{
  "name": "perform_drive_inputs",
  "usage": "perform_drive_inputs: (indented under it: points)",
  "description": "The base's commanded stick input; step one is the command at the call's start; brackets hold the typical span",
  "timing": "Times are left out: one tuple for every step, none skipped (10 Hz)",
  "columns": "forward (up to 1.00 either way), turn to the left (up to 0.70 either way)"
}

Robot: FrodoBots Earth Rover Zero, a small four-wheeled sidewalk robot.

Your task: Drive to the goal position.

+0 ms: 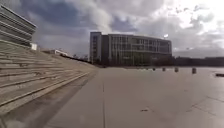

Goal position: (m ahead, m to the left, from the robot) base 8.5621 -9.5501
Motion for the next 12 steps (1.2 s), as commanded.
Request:
perform_drive_inputs:
  points:
    - [0.7,0.0]
    - [0.7,0.0]
    - [0.7,0.0]
    - [0.7,0.0]
    - [0.7,0.0]
    - [0.7,0.0]
    - [0.7,0.0]
    - [0.7,0.0]
    - [0.7,0.0]
    - [0.7,0.0]
    - [0.7,0.0]
    - [0.7,0.0]
